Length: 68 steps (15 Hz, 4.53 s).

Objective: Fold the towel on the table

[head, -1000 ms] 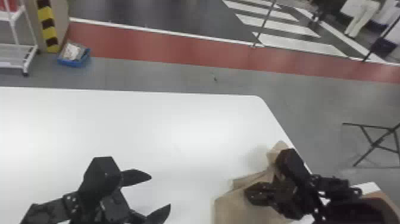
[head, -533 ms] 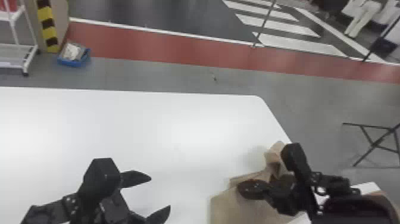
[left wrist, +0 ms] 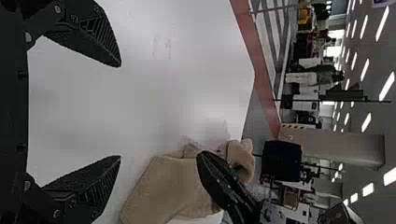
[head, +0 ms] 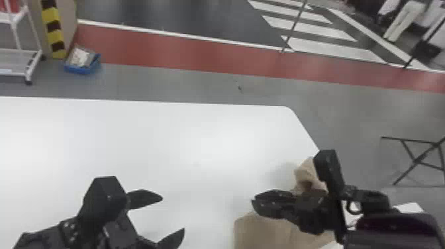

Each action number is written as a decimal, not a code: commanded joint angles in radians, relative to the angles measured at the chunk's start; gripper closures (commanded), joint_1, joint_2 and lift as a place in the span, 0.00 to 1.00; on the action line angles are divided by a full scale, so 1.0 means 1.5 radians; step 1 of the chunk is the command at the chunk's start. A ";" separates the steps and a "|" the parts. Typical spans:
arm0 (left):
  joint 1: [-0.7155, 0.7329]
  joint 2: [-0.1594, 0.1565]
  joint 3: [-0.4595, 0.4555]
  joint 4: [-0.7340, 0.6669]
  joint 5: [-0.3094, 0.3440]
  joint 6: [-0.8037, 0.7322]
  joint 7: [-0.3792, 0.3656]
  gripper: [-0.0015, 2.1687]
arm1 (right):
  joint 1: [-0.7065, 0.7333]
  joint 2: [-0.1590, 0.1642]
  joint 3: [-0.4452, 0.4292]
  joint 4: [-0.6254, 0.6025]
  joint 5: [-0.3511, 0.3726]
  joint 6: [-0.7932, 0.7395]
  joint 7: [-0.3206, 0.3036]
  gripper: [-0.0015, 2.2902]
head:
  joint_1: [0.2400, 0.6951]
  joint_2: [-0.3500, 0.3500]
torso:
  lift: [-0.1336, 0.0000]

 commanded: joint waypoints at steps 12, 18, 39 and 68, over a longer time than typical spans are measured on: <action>0.013 -0.002 0.007 0.001 0.001 -0.002 0.003 0.10 | 0.017 -0.025 0.065 0.037 0.118 0.015 0.003 0.84 | 1.00 0.00 | 0.07; 0.013 -0.002 0.018 -0.005 0.004 -0.004 0.005 0.10 | -0.034 0.018 0.011 0.020 -0.063 0.062 0.003 0.93 | 1.00 0.00 | 0.07; 0.060 -0.002 0.101 -0.070 0.022 -0.004 -0.002 0.10 | -0.082 0.043 0.105 0.019 -0.141 0.150 -0.011 0.03 | 1.00 0.32 | 0.07; 0.000 -0.002 -0.046 0.061 0.006 -0.071 0.146 0.09 | 0.027 0.037 -0.054 -0.028 0.033 0.162 0.003 0.98 | 1.00 0.00 | 0.07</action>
